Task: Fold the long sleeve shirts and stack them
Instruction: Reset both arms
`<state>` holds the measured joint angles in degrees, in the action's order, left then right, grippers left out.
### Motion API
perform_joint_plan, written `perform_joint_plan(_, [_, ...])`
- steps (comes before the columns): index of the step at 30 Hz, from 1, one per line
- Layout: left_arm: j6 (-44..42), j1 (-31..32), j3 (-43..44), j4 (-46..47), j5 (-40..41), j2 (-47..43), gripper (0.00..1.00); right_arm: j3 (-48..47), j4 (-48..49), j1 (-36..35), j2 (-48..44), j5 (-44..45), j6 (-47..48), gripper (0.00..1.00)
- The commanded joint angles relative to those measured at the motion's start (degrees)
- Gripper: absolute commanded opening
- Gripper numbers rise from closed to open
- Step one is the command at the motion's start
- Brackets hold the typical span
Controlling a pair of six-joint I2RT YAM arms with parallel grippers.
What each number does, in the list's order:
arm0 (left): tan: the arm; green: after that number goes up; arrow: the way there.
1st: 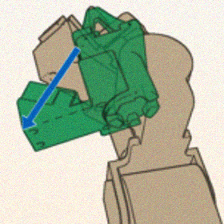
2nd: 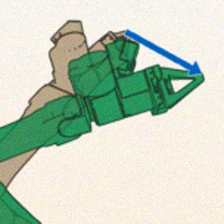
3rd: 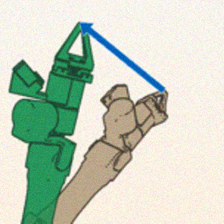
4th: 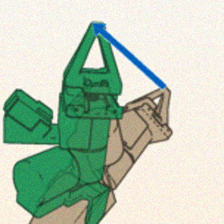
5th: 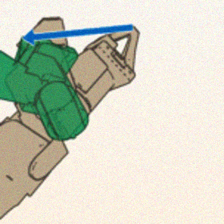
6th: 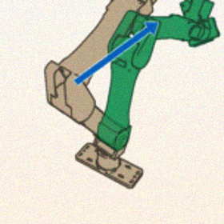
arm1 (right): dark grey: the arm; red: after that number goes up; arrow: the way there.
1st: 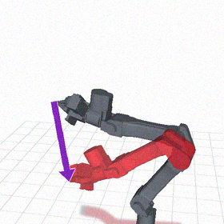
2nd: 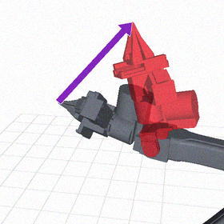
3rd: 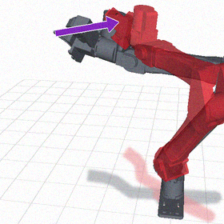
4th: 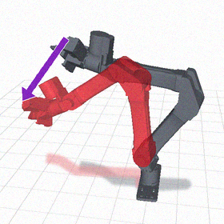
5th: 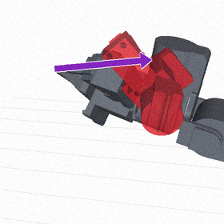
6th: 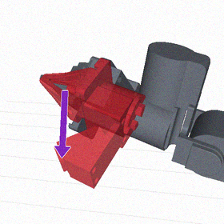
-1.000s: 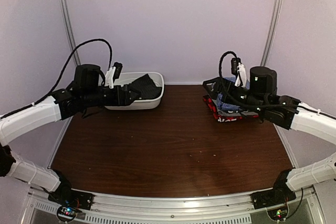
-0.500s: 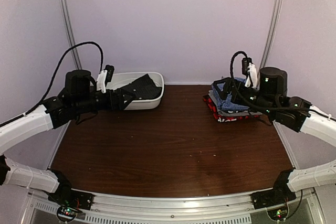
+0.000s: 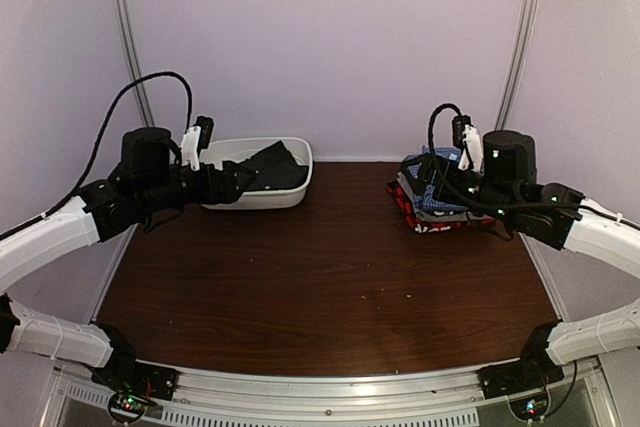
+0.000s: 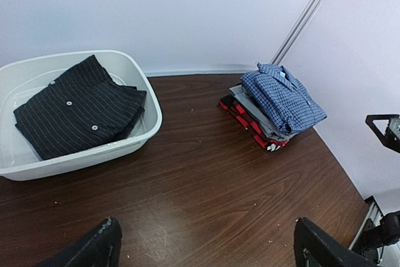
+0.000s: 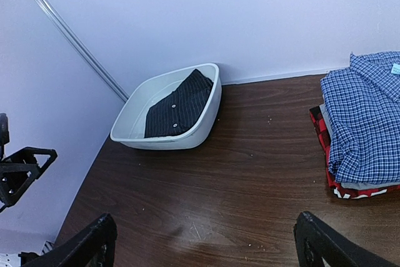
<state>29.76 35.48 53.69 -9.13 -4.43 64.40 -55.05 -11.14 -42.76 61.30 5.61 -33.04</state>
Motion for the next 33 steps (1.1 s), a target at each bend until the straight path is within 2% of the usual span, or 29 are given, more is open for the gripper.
perform_joint_plan(1, [-1.6, 0.29, 2.96, 0.67, 2.08, 0.02, 0.98, -0.28, 0.2, -0.13, -0.07, 1.22, -1.02, 1.0])
perform_joint_plan(33, [-3.48, 0.29, 5.28, 0.9, 5.53, 3.21, 0.98, 0.86, 1.47, 0.11, -1.2, 4.83, -2.45, 1.0])
